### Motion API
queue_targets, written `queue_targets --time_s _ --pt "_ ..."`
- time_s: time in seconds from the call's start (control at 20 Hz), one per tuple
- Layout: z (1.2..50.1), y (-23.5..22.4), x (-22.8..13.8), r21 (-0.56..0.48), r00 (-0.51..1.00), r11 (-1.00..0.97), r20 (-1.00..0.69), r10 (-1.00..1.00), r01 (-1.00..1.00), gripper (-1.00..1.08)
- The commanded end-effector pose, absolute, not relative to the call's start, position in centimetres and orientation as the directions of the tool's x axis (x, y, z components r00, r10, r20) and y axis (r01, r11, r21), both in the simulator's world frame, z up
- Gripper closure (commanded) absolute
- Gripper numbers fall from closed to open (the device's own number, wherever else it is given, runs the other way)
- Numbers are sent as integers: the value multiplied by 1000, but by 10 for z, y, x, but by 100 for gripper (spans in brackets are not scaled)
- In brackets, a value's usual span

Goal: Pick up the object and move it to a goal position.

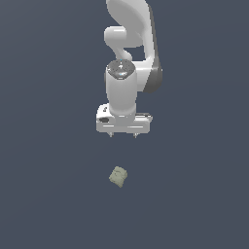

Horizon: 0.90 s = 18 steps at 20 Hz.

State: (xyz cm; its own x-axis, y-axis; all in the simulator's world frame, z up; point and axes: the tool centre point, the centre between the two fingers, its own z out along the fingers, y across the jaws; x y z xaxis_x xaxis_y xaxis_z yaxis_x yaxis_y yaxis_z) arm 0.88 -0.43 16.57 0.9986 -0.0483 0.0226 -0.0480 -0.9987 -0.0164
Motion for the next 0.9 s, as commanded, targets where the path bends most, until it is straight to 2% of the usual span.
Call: queue_targets --time_s 0.0,0.85 --pt "166 -4 9 -16 999 -999 23 -48 -48 -92" --pt "171 -1 9 12 999 -1000 32 -10 -11 -92"
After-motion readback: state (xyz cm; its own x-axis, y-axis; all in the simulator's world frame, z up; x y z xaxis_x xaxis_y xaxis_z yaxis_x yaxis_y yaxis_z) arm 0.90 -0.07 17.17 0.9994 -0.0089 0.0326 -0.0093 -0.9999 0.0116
